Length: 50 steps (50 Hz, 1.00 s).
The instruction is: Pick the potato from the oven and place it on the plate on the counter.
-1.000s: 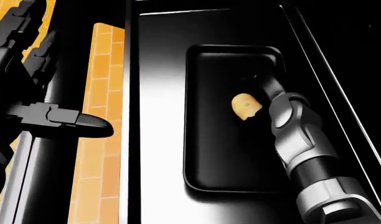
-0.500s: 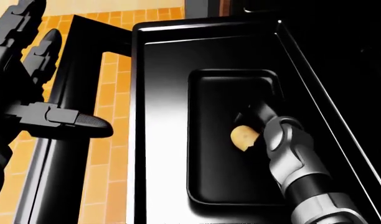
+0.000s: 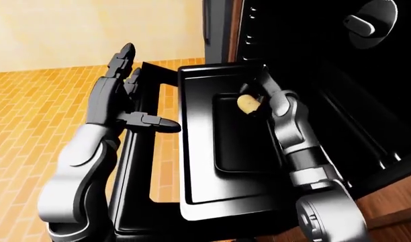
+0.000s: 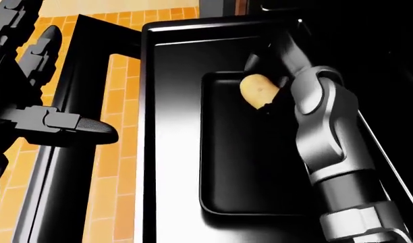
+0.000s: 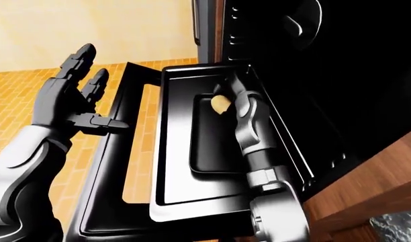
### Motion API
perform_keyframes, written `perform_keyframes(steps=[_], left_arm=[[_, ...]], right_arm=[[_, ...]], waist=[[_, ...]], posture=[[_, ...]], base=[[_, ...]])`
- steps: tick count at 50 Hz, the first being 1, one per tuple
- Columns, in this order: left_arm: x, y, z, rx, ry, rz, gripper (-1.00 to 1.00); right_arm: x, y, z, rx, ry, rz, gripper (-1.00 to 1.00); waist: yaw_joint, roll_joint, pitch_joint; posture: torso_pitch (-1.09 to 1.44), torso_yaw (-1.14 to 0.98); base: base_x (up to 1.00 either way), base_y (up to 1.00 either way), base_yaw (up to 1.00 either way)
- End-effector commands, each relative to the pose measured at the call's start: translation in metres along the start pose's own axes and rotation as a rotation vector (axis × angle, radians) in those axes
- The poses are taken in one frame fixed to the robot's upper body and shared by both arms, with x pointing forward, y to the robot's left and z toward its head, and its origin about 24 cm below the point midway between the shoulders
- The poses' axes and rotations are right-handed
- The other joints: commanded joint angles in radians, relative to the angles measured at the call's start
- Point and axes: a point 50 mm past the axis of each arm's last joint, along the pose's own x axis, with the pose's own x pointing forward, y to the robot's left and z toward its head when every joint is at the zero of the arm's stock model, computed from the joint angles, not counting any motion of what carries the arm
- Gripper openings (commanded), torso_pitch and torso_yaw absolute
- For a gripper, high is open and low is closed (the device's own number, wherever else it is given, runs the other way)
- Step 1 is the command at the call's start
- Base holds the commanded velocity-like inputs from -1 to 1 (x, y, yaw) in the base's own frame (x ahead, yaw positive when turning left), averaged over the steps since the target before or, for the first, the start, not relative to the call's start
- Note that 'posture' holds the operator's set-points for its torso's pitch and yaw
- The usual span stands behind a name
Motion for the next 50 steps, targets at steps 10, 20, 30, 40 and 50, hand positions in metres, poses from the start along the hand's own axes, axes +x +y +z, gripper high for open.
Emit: perform_keyframes(steps=[10, 20, 30, 40, 50], left_arm=[[-0.002, 0.001, 0.019, 0.023, -0.086, 0.008, 1.00], [-0.002, 0.002, 0.019, 0.020, -0.086, 0.013, 1.00], [-0.003, 0.004, 0.026, 0.016, -0.098, 0.014, 1.00], [-0.003, 0.003, 0.027, 0.015, -0.100, 0.013, 1.00], [-0.004, 0.003, 0.024, 0.013, -0.096, 0.014, 1.00]], right_arm=[[-0.028, -0.045, 0.043, 0.034, -0.167, -0.133, -1.00], [-0.036, -0.053, 0.051, 0.042, -0.204, -0.151, -1.00], [-0.041, -0.061, 0.060, 0.036, -0.233, -0.168, -1.00], [-0.048, -0.072, 0.065, 0.040, -0.247, -0.193, -1.00], [-0.054, -0.082, 0.065, 0.070, -0.257, -0.224, -1.00]], waist=[[-0.006, 0.001, -0.031], [-0.009, 0.000, -0.032], [-0.055, -0.014, -0.016], [-0.057, 0.074, -0.022], [-0.042, 0.060, -0.050]], posture=[[1.41, 0.00], [1.40, 0.00], [1.40, 0.00], [1.40, 0.00], [1.40, 0.00]], base=[[0.00, 0.00, 0.00], [0.00, 0.00, 0.00], [-0.10, 0.31, 0.00], [-0.34, 0.42, 0.00], [-0.41, 0.05, 0.00]])
